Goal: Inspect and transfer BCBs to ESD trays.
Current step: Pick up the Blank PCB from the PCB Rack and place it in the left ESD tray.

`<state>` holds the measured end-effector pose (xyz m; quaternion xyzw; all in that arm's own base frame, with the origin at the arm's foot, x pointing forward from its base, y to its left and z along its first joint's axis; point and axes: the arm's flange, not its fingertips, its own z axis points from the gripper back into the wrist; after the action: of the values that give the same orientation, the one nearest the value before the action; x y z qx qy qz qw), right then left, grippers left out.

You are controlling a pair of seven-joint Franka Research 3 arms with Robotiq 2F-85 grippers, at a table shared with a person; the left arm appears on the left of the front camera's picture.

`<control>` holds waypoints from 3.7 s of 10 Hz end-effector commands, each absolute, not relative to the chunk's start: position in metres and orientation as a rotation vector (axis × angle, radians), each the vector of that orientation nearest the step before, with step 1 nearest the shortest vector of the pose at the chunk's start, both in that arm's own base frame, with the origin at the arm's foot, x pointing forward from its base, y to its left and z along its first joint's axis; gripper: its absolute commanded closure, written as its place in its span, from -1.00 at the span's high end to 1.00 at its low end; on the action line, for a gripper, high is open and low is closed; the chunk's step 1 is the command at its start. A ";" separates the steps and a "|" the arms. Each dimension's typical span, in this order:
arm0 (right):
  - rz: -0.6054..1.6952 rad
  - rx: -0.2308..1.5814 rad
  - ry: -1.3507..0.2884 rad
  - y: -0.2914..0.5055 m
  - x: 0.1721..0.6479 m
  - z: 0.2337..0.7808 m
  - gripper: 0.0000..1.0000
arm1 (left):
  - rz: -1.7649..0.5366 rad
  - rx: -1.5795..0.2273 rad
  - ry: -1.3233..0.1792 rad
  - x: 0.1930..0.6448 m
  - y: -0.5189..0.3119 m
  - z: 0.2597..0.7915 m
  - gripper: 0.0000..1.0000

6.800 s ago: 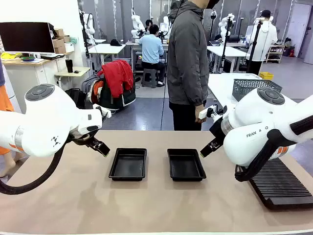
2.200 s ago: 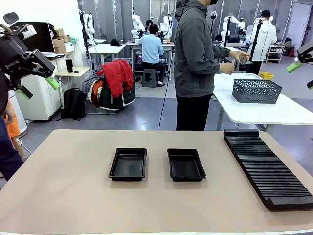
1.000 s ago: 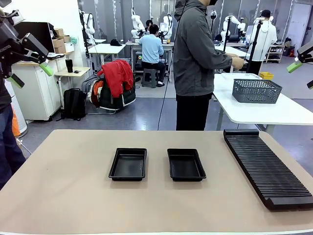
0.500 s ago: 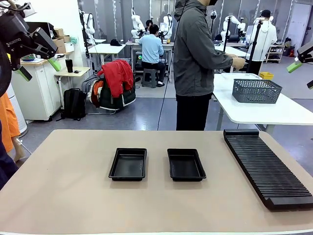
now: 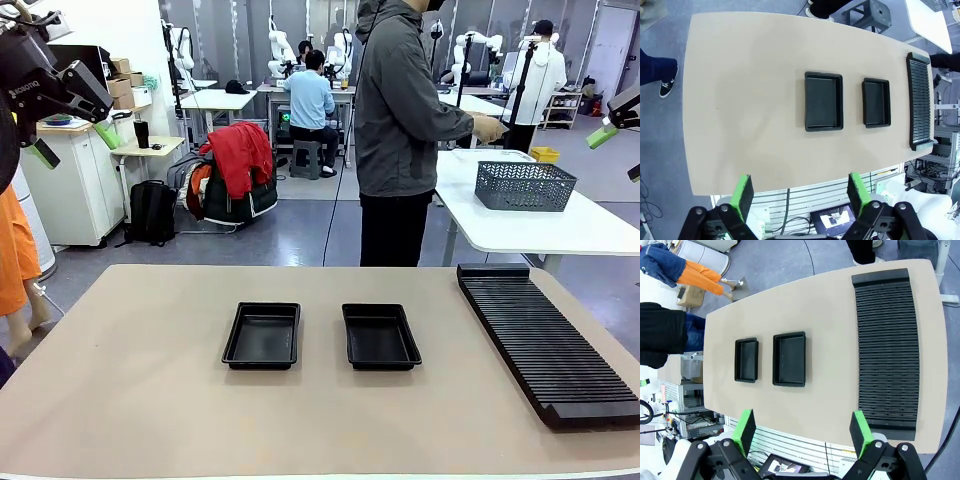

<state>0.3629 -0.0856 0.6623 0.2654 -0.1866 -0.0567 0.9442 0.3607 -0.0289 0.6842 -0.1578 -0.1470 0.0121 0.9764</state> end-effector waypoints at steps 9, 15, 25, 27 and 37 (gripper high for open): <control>-0.106 0.526 -0.373 -0.083 0.360 0.667 1.00 | 0.024 -0.311 -0.289 0.360 -0.028 0.684 1.00; -0.102 0.454 -0.354 -0.070 0.360 0.681 1.00 | 0.024 -0.311 -0.289 0.360 -0.028 0.684 1.00; -0.086 0.424 -0.299 -0.060 0.357 0.684 1.00 | 0.024 -0.311 -0.289 0.360 -0.028 0.684 1.00; -0.057 0.429 -0.303 -0.057 0.355 0.686 1.00 | 0.024 -0.311 -0.289 0.360 -0.028 0.684 1.00; -0.062 0.440 -0.324 -0.058 0.356 0.686 1.00 | 0.024 -0.311 -0.289 0.360 -0.028 0.684 1.00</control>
<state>0.3556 -0.0580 0.6860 0.2177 -0.1598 -0.0307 0.9624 0.3596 -0.0285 0.6832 -0.1529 -0.1413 0.0113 0.9780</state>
